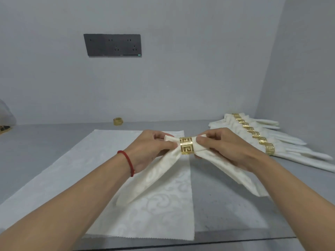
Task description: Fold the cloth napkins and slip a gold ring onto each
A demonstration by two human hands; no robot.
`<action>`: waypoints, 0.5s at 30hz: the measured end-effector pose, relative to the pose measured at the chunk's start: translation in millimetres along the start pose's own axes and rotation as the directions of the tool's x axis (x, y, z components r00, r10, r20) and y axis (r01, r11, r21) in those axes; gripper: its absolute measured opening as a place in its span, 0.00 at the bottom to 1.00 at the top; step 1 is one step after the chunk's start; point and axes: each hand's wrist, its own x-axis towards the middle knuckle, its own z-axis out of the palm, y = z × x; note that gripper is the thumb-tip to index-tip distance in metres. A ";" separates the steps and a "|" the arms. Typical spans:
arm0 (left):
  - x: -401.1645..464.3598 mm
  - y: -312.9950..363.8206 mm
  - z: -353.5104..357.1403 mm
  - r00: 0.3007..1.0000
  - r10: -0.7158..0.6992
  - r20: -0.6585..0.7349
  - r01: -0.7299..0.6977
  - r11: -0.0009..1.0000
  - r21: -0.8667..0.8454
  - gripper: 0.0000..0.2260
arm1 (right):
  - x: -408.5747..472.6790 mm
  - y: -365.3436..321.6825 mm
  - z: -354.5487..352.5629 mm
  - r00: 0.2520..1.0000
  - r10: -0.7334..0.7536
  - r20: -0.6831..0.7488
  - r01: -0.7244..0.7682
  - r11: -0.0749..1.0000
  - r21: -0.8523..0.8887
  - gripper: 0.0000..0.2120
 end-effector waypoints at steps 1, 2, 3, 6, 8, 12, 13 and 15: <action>6.3 -2.5 15.0 0.999 -0.038 0.020 0.038 0.999 -0.025 0.10 | -5.6 7.1 -13.3 0.999 0.023 -0.022 -0.024 0.998 -0.056 0.12; 12.0 -5.6 28.2 0.997 -0.068 0.030 0.069 0.997 -0.039 0.10 | -10.0 13.0 -23.8 0.998 0.042 -0.055 -0.047 0.995 -0.090 0.13; 19.1 -8.6 49.0 0.994 -0.099 0.037 0.101 0.994 -0.045 0.09 | -15.8 22.9 -39.1 0.993 0.054 -0.107 -0.067 0.990 -0.123 0.15; 34.2 -18.1 105.5 0.987 -0.158 0.015 0.159 0.984 -0.077 0.05 | -24.5 45.4 -73.8 0.970 0.008 -0.241 -0.092 0.936 -0.340 0.23; 51.2 -26.8 151.8 0.983 -0.182 0.014 0.182 0.980 -0.084 0.05 | -34.4 65.8 -104.1 0.951 0.009 -0.309 -0.164 0.862 -0.480 0.19; 86.3 -43.0 218.6 0.996 -0.087 -0.016 0.089 0.982 0.164 0.06 | -50.8 104.1 -149.4 0.900 0.002 -0.435 -0.277 0.774 -0.569 0.13; 93.5 -44.5 229.5 0.999 -0.033 -0.019 0.037 0.960 0.279 0.08 | -52.4 113.5 -156.3 0.883 -0.008 -0.469 -0.296 0.766 -0.570 0.11; 105.6 -46.1 248.7 0.997 0.071 -0.011 -0.058 0.889 0.455 0.12 | -52.8 132.0 -164.9 0.851 -0.026 -0.524 -0.330 0.750 -0.574 0.08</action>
